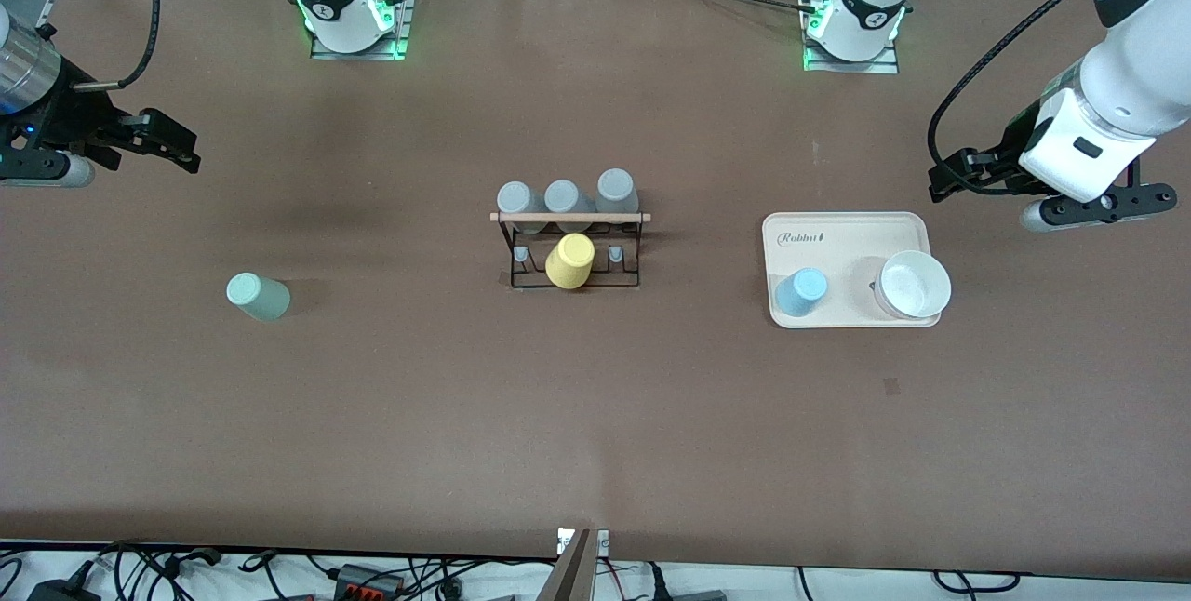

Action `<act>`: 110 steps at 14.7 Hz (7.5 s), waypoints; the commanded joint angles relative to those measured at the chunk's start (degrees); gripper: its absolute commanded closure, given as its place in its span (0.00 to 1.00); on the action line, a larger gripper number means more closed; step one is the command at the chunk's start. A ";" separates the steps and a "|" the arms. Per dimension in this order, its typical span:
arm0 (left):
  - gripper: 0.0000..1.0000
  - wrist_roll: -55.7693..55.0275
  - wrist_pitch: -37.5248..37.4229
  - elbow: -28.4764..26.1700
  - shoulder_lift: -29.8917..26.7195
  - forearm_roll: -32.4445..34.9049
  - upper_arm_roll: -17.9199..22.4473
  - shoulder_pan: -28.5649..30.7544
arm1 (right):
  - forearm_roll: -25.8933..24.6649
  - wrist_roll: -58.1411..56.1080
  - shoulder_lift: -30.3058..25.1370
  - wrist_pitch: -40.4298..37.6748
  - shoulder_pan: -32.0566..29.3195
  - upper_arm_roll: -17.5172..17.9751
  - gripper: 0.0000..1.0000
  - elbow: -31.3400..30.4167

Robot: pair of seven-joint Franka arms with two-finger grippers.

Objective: Hang scattered cups on rack with three cups

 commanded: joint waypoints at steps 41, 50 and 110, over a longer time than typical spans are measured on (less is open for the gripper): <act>0.99 -5.16 21.41 -0.36 26.23 4.69 -1.06 -11.30 | -4.55 -11.91 28.28 30.63 -7.76 0.06 0.00 -7.03; 0.99 -42.15 13.19 15.23 27.64 -19.04 -1.24 -17.53 | -4.55 -12.87 29.34 34.26 -8.38 0.06 0.00 -11.00; 0.00 8.01 -0.16 1.53 1.36 0.90 4.04 -3.48 | 1.43 34.34 38.14 13.70 29.59 1.20 0.00 23.44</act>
